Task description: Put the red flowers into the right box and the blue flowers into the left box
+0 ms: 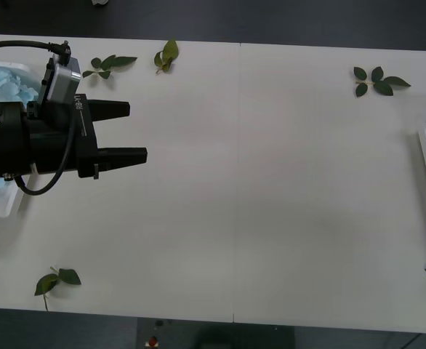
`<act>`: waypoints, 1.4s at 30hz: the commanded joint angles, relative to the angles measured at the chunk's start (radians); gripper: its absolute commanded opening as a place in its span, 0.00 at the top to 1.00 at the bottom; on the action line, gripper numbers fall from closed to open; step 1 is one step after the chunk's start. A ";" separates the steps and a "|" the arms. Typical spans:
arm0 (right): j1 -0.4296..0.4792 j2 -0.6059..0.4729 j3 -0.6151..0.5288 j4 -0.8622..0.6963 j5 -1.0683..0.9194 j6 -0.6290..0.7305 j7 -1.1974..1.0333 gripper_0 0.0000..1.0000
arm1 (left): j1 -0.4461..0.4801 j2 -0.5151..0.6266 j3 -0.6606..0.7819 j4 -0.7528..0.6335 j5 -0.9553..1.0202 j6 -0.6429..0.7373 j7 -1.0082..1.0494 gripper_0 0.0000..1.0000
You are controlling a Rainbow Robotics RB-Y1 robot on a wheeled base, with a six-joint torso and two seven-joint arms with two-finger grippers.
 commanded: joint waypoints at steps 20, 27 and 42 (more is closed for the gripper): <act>-0.017 -0.035 -0.139 -0.017 -0.508 0.103 0.712 0.00 | -0.007 0.020 0.014 -0.017 0.011 -0.008 -0.060 0.00; -0.025 -0.036 -0.139 0.066 -0.632 0.105 0.716 0.00 | -0.007 0.020 0.014 -0.017 0.011 -0.008 -0.060 0.00; -0.174 -0.059 -0.098 0.344 -0.755 0.298 0.716 0.00 | -0.007 0.020 0.014 -0.017 0.011 -0.008 -0.060 0.00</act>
